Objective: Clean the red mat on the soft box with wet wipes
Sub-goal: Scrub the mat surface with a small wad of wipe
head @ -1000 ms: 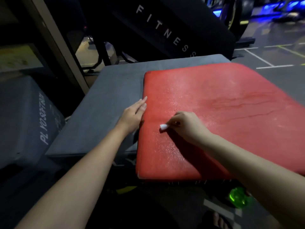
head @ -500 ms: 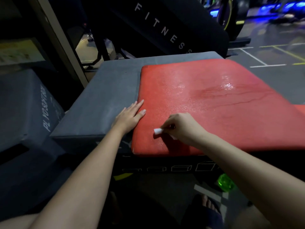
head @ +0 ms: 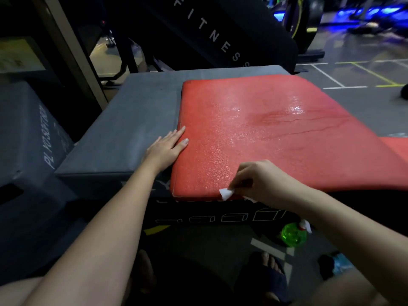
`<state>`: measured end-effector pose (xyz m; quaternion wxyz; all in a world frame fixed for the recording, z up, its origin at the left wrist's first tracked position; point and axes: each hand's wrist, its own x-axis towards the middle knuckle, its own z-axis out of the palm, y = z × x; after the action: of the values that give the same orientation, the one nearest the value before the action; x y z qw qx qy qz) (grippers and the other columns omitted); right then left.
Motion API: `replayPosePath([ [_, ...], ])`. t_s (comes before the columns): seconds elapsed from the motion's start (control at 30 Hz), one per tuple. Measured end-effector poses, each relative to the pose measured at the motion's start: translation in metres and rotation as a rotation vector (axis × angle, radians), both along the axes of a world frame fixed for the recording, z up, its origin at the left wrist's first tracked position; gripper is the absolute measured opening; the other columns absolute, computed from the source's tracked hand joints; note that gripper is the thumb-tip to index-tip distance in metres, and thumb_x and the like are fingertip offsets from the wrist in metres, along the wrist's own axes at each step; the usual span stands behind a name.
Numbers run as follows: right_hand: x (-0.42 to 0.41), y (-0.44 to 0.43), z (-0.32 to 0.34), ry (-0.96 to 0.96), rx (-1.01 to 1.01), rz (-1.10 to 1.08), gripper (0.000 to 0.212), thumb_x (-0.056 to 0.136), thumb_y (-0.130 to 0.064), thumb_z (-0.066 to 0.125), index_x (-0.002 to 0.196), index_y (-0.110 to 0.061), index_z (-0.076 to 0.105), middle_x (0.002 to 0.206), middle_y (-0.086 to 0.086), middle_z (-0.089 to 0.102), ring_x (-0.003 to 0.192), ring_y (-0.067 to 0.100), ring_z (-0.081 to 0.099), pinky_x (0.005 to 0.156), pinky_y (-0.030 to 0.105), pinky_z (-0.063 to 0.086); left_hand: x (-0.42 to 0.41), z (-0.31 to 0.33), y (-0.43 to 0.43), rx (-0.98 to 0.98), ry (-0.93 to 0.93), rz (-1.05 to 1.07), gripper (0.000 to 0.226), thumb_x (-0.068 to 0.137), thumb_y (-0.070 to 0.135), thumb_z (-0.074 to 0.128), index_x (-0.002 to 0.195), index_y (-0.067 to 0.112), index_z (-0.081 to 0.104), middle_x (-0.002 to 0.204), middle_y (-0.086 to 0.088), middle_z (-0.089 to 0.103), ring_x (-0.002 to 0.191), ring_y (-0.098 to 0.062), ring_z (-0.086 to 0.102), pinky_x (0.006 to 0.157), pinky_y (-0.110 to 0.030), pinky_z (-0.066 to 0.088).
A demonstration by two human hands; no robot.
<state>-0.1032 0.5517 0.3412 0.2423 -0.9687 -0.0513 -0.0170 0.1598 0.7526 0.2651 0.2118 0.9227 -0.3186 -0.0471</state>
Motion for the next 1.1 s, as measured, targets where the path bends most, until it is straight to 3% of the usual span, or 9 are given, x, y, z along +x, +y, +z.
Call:
replayPosePath([
  [0.1,0.009,-0.002,-0.001,-0.028,0.024,-0.043,0.01,0.082,-0.022,0.078,0.092,-0.024,0.079,0.088,-0.011,0.07,0.074,0.004,0.066,0.068,0.022,0.054,0.002,-0.002,0.0,0.0,0.003,0.003,0.062,0.099,0.067,0.027,0.158,0.048,0.018,0.168,0.002,0.025,0.154,-0.007,0.017,0.128,-0.037,0.009],
  [0.37,0.08,-0.02,-0.012,-0.24,0.018,-0.223,0.014,0.081,-0.006,0.073,0.092,-0.012,0.079,0.089,0.005,0.071,0.08,0.022,0.065,0.075,0.032,0.05,-0.001,0.0,0.0,-0.025,0.011,0.021,0.065,0.095,0.071,0.026,0.157,0.051,0.022,0.167,0.005,0.027,0.153,-0.004,0.018,0.127,-0.036,0.011],
  [0.47,0.088,-0.028,-0.005,-0.185,-0.022,-0.196,0.014,0.08,-0.009,0.073,0.091,-0.016,0.079,0.087,0.002,0.071,0.08,0.02,0.064,0.069,0.024,0.04,-0.002,0.001,-0.001,-0.041,0.015,0.025,0.066,0.092,0.069,0.025,0.156,0.051,0.026,0.166,0.007,0.028,0.153,-0.004,0.019,0.127,-0.036,0.011],
  [0.67,0.068,-0.038,0.017,0.143,-0.067,-0.026,0.01,0.08,-0.026,0.077,0.088,-0.031,0.078,0.08,-0.009,0.073,0.075,0.003,0.065,0.068,0.021,0.051,-0.007,0.009,-0.003,-0.102,-0.019,0.054,0.052,0.098,0.055,0.04,0.15,0.049,0.04,0.159,0.007,0.043,0.15,-0.011,0.032,0.125,-0.035,0.019],
  [0.77,0.083,-0.039,0.011,0.057,-0.006,-0.103,0.013,0.079,-0.02,0.077,0.088,-0.028,0.078,0.078,-0.006,0.072,0.072,0.007,0.065,0.062,0.018,0.047,-0.009,0.019,-0.004,-0.167,-0.063,0.089,0.04,0.102,0.04,0.055,0.142,0.047,0.055,0.143,0.002,0.062,0.135,-0.018,0.053,0.118,-0.037,0.034],
  [0.83,0.108,-0.041,0.005,-0.028,0.024,-0.208,0.015,0.079,-0.014,0.075,0.089,-0.024,0.079,0.079,0.0,0.073,0.074,0.015,0.067,0.062,0.023,0.046,0.002,0.023,-0.004,-0.166,-0.122,0.118,0.034,0.098,0.05,0.051,0.129,0.052,0.063,0.11,-0.001,0.077,0.107,-0.026,0.067,0.107,-0.039,0.043],
  [0.9,0.136,-0.043,0.0,-0.093,0.047,-0.32,0.016,0.08,-0.011,0.073,0.091,-0.02,0.079,0.082,0.006,0.073,0.078,0.021,0.067,0.064,0.024,0.041,0.018,0.024,-0.004,-0.108,-0.201,0.129,0.042,0.09,0.067,0.038,0.119,0.06,0.066,0.085,0.005,0.076,0.089,-0.028,0.068,0.1,-0.039,0.045],
  [1.0,0.164,-0.049,-0.003,-0.107,0.058,-0.41,0.021,0.08,-0.006,0.069,0.093,-0.018,0.079,0.084,0.01,0.074,0.081,0.025,0.067,0.064,0.023,0.041,0.036,0.027,-0.009,-0.013,-0.305,0.087,0.051,0.088,0.074,0.031,0.131,0.062,0.056,0.087,0.014,0.075,0.091,-0.028,0.068,0.098,-0.039,0.046],
  [1.1,0.168,-0.057,0.006,-0.006,0.011,-0.344,0.015,0.08,-0.012,0.07,0.088,-0.022,0.079,0.072,0.006,0.072,0.072,0.021,0.068,0.058,0.021,0.04,0.049,0.039,-0.025,0.004,-0.32,0.029,0.05,0.099,0.059,0.041,0.149,0.053,0.041,0.084,0.009,0.074,0.094,-0.024,0.068,0.103,-0.038,0.04],
])
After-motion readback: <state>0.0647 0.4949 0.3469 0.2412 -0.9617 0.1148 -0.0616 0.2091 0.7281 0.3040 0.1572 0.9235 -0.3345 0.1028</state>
